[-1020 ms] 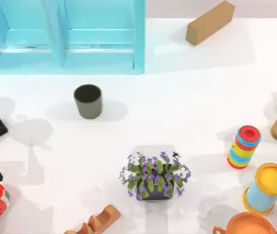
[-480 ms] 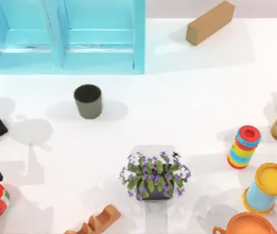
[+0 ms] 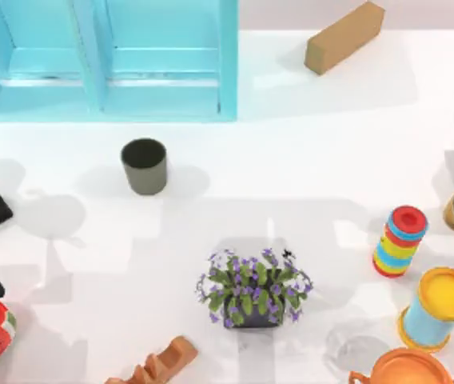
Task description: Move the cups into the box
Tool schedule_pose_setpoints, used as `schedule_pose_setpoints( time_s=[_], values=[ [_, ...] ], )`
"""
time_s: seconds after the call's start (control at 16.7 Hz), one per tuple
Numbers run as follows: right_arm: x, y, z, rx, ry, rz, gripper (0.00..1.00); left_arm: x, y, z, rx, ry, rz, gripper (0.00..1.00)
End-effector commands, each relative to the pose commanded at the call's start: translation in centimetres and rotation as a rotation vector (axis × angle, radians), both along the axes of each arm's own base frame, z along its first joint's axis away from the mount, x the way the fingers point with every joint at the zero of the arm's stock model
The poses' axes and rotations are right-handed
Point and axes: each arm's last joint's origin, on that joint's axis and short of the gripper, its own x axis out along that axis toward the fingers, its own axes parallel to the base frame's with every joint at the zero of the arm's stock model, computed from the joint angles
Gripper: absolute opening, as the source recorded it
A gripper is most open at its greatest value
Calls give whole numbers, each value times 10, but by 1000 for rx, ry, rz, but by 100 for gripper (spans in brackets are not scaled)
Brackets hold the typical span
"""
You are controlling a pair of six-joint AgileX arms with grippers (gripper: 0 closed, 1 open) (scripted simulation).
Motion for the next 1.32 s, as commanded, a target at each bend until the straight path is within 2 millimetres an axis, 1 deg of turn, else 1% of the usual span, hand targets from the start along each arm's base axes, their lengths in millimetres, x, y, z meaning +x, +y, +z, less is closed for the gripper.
schedule_pose_setpoints(
  time_s=[0.06,0.18,0.24,0.3,0.36,0.42,0.54,0.66,0.72,0.84,0.96,1.08,1.32],
  values=[
    [20,26,-1,-15,-23,9,100,0,0,0,0,0,0,100],
    [54,90,-8,-35,-84,26,100,0,0,0,0,0,0,100],
    [65,127,-12,-39,-120,34,100,0,0,0,0,0,0,100],
    [73,164,-18,-38,-157,40,100,0,0,0,0,0,0,100],
    [77,203,-25,-32,-195,45,100,0,0,0,0,0,0,100],
    [76,240,-33,-21,-233,50,100,0,0,0,0,0,0,100],
    [66,310,-50,12,-303,55,100,0,0,0,0,0,0,100],
    [47,368,-68,54,-362,52,100,0,0,0,0,0,0,100],
    [37,390,-77,76,-386,46,100,0,0,0,0,0,0,100],
    [21,424,-93,114,-424,32,100,0,0,0,0,0,0,100],
    [11,442,-104,140,-447,16,100,0,0,0,0,0,0,100],
    [8,448,-109,149,-455,9,100,0,0,0,0,0,0,100],
    [9,447,-110,145,-450,8,100,0,0,0,0,0,0,100]
  ],
)
